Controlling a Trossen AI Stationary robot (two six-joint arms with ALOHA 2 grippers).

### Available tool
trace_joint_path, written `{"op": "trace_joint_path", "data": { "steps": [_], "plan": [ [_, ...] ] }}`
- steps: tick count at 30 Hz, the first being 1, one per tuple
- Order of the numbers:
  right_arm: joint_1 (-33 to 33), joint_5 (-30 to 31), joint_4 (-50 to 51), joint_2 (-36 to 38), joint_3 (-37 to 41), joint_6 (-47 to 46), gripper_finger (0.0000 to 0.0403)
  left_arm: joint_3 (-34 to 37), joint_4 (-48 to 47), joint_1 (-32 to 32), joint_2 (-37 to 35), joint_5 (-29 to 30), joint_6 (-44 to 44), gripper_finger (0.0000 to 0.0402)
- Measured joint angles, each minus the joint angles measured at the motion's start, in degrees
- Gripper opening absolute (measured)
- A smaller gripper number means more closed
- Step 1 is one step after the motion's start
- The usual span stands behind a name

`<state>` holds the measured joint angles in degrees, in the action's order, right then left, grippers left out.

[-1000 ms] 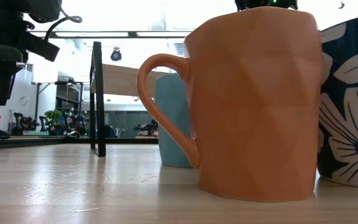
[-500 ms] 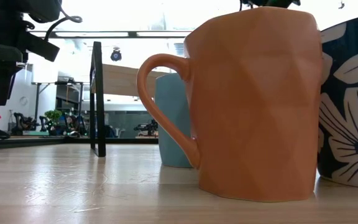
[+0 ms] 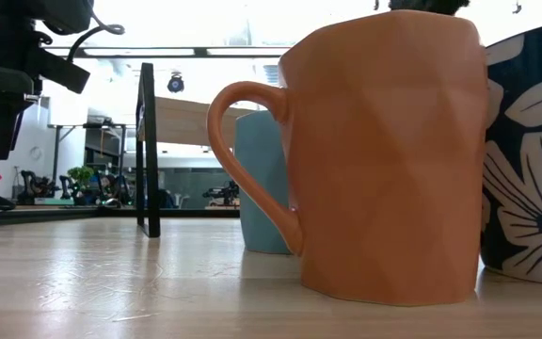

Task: Stack small to large cups/mugs on shelf
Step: Put the white mug on the shelf

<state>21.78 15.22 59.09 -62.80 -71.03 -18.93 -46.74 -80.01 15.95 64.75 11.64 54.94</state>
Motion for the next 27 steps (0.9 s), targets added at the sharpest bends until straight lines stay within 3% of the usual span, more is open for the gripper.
{"op": "trace_joint_path", "data": {
  "steps": [16,21,27],
  "plan": [
    [-22.5,1.4,-0.6,28.9,24.1,-12.3,0.0144,0.0,0.1,0.2,0.0,-0.7,0.3,0.0331],
    [-26.5,-2.1,-7.1,36.0,33.8,-14.1,0.0145,0.0,0.1,0.2,0.0,-0.8,0.5,0.0331],
    [-30.7,-6.7,-22.5,39.8,46.6,-15.6,0.0142,-0.1,0.1,0.2,0.0,-0.8,0.8,0.0331]
  ]
}}
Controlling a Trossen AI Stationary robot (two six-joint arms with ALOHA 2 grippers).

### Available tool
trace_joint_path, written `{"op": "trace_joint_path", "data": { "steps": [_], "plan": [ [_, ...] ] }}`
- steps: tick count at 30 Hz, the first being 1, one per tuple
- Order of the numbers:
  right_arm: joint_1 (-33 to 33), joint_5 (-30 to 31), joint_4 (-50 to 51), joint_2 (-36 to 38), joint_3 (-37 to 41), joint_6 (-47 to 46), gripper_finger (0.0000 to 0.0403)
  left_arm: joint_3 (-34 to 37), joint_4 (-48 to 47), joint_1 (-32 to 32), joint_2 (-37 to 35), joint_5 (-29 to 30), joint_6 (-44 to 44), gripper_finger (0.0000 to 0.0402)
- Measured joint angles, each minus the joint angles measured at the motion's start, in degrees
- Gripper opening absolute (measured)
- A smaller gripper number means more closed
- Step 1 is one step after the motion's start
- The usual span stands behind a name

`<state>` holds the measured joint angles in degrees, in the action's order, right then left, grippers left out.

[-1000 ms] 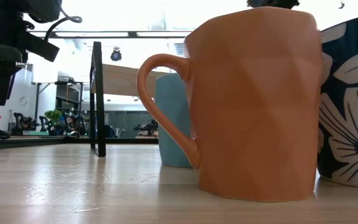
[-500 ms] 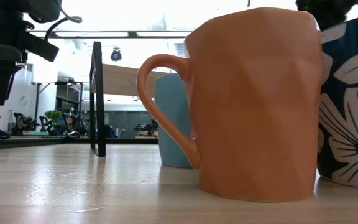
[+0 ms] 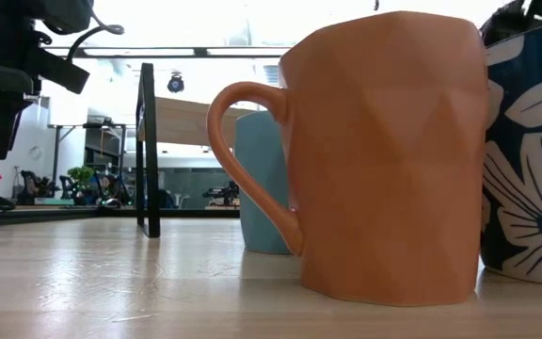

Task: Stack small to large cups/mugs on shelf
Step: Put the white mug on the shelf

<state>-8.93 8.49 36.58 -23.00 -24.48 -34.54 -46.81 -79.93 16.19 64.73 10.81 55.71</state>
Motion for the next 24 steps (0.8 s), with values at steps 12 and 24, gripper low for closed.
{"op": "trace_joint_path", "data": {
  "steps": [12,24],
  "plan": [
    [-9.9,-0.7,-29.3,-5.1,11.7,1.8,0.0141,0.0,0.0,1.2,0.0,0.5,1.2,0.0331],
    [-17.3,17.3,-38.1,-16.6,19.7,5.1,0.0196,-0.2,0.0,3.0,0.4,1.6,2.8,0.0331]
  ]
}}
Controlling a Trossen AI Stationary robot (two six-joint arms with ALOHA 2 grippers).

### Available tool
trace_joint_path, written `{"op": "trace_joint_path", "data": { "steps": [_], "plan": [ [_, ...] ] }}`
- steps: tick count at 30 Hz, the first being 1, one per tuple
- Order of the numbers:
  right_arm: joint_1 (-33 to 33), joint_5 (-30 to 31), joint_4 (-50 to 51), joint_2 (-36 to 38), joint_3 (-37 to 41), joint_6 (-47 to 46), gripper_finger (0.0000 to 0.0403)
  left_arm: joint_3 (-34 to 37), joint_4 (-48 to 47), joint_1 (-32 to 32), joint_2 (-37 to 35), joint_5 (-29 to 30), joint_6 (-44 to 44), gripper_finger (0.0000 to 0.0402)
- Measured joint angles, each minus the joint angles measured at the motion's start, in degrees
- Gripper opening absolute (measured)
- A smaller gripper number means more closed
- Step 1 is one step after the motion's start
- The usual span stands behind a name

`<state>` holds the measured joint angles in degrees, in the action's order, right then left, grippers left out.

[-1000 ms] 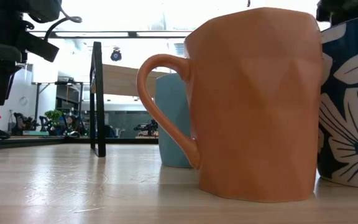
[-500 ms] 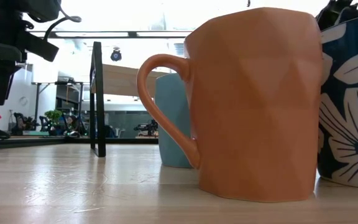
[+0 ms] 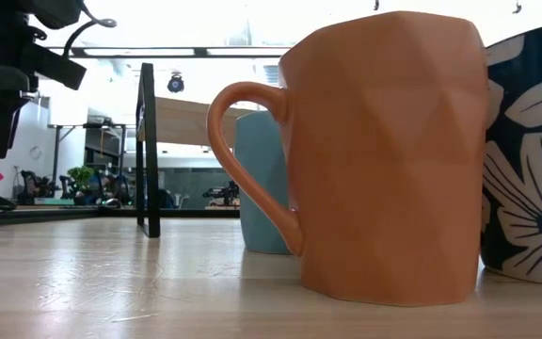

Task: Stack small to large cups/mugs on shelf
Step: Put the white mug on the shelf

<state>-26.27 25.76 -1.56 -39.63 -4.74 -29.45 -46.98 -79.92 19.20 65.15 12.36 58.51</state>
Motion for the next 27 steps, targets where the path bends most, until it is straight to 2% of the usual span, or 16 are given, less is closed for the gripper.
{"op": "trace_joint_path", "data": {
  "steps": [5,8,11,22,27],
  "plan": [
    [0.0,3.6,-0.9,-3.6,-0.1,3.0,0.0239,0.0,0.0,0.0,1.4,0.0,0.6,0.0331],
    [0.0,6.7,-1.0,-5.5,-0.2,3.1,0.0256,0.0,0.0,0.0,2.4,0.1,0.6,0.0331],
    [0.0,7.4,-1.5,-7.3,-0.3,3.1,0.0267,0.0,0.0,0.1,3.4,0.0,0.6,0.0331],
    [0.0,7.5,-14.5,-14.4,-0.2,9.9,0.0261,0.0,-0.1,0.8,5.2,0.1,0.6,0.0331],
    [0.5,7.4,-17.7,-18.5,-0.3,10.0,0.026,0.0,-0.2,0.8,5.3,0.1,0.7,0.0331]
  ]
}}
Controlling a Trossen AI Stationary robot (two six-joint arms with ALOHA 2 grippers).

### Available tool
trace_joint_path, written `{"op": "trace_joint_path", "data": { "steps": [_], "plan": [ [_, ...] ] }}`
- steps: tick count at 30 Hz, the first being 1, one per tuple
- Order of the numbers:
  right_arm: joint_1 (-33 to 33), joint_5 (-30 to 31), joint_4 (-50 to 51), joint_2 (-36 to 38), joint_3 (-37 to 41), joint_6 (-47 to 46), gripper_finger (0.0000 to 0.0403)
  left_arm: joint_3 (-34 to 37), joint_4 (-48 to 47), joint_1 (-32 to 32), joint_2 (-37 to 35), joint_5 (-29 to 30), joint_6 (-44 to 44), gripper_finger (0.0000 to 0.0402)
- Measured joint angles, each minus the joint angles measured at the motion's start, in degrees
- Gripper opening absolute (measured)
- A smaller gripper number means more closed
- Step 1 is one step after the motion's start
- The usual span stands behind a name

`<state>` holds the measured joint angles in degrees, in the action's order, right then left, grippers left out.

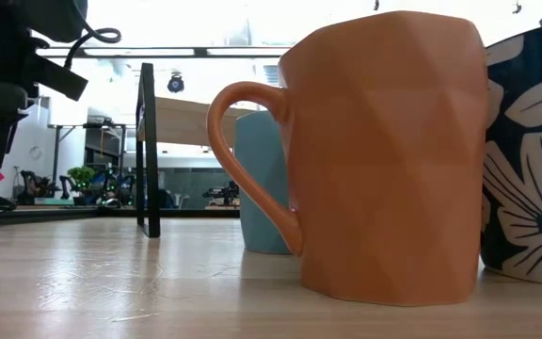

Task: Stack small to large cups/mugs on shelf
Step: Put the white mug on the shelf

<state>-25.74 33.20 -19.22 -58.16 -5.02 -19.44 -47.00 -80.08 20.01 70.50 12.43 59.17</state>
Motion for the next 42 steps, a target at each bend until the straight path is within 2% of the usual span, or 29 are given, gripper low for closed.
{"op": "trace_joint_path", "data": {
  "steps": [6,11,14,20,28,33,36,42],
  "plan": [
    [0.2,-0.8,-6.3,-6.8,0.0,-0.2,0.0243,0.0,0.0,0.0,0.0,0.0,0.1,0.0331],
    [0.2,-2.1,-13.6,-12.5,-0.3,0.0,0.0203,0.0,0.0,0.0,0.0,0.0,0.1,0.0331],
    [0.2,-2.8,-15.1,-15.3,-1.1,0.0,0.0158,0.0,0.0,0.0,0.0,0.0,0.1,0.0331],
    [0.2,-5.6,-15.4,-19.5,-3.0,0.4,0.0033,0.0,0.0,0.0,0.0,0.0,0.1,0.0331],
    [0.1,-6.0,-15.2,-22.6,-5.9,-0.9,0.0034,0.0,0.0,0.2,0.0,0.1,0.1,0.0331],
    [0.1,-5.2,-14.6,-22.1,-8.0,0.1,0.0034,0.0,0.0,0.5,0.0,0.1,0.2,0.0331],
    [0.1,-3.9,-11.5,-20.3,-9.2,0.9,0.0034,0.0,0.0,0.6,0.0,0.2,0.4,0.0331],
    [0.1,2.6,-0.2,-14.9,-12.8,1.2,0.0034,0.0,-0.1,0.7,0.0,0.4,0.5,0.0331]
  ]
}}
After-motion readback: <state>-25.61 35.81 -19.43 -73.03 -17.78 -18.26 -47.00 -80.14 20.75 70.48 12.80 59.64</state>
